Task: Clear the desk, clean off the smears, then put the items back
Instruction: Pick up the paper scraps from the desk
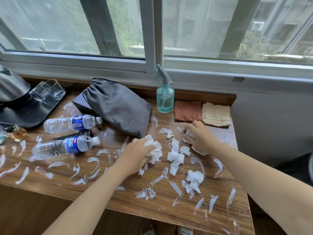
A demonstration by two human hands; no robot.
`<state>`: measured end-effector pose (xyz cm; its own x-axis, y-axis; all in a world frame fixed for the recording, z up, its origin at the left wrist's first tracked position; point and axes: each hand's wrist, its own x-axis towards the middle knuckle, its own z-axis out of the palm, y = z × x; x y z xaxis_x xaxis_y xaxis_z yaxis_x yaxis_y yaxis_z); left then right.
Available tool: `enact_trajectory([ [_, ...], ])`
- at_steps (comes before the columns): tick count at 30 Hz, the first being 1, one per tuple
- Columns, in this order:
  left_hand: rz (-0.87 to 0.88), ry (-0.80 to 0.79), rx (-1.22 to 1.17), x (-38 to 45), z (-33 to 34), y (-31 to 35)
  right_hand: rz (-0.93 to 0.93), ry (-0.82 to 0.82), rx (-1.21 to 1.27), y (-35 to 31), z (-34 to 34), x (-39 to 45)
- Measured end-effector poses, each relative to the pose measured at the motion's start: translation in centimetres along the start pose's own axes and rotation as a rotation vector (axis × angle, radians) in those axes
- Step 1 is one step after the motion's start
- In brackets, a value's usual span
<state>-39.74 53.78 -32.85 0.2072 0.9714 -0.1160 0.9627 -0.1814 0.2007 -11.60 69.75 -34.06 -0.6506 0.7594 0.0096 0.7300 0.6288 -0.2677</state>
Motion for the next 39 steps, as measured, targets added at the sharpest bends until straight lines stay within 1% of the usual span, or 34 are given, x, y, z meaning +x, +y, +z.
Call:
enact_trajectory([
  [5, -0.020, 0.128, 0.007, -0.8, 0.3, 0.3, -0.056, 0.048, 0.109, -1.9, 0.8, -0.2],
  [7, -0.009, 0.160, -0.019, -1.4, 0.1, 0.6, -0.030, 0.060, 0.186, -3.1, 0.9, 0.4],
  [8, -0.005, 0.171, -0.027, -1.6, 0.0, 0.6, -0.005, 0.037, 0.214, -3.8, 0.8, 0.9],
  [10, -0.009, 0.180, -0.035, -2.2, -0.3, 0.7, 0.031, -0.059, 0.202, -5.0, 0.4, 2.3],
  [12, -0.021, 0.188, -0.042, -2.8, -0.8, 0.8, 0.052, -0.113, 0.141, -5.9, 0.3, 3.6],
  [15, -0.032, 0.209, -0.058, -3.6, -1.4, 0.7, 0.067, -0.078, 0.121, -6.6, 0.9, 4.7],
  [19, -0.082, 0.182, -0.075, -5.0, -1.9, 0.1, 0.056, -0.055, 0.212, -6.0, -0.2, 4.3],
  [21, -0.130, 0.153, -0.094, -6.0, -2.2, -0.3, 0.054, 0.005, 0.267, -5.5, -2.2, 2.8],
  [25, -0.209, 0.071, -0.236, -7.0, -2.5, 0.0, 0.064, 0.154, 0.403, -5.2, -5.5, -3.3],
  [28, -0.172, 0.027, -0.249, -6.0, -1.9, 2.1, 0.135, 0.178, 0.423, -5.7, -3.2, -6.6],
  [31, -0.167, -0.085, -0.176, -4.9, -1.4, 4.1, 0.135, 0.131, 0.357, -6.5, 0.3, -8.4],
  [33, -0.196, -0.106, -0.148, -5.0, -1.6, 4.5, 0.096, 0.096, 0.260, -7.2, 1.4, -9.5],
  [35, -0.212, -0.118, -0.124, -5.6, -1.9, 4.2, 0.053, 0.023, 0.181, -7.8, 0.7, -10.9],
  [39, -0.215, -0.154, -0.122, -6.8, -2.3, 3.3, -0.103, -0.157, 0.023, -7.1, -0.8, -13.4],
])
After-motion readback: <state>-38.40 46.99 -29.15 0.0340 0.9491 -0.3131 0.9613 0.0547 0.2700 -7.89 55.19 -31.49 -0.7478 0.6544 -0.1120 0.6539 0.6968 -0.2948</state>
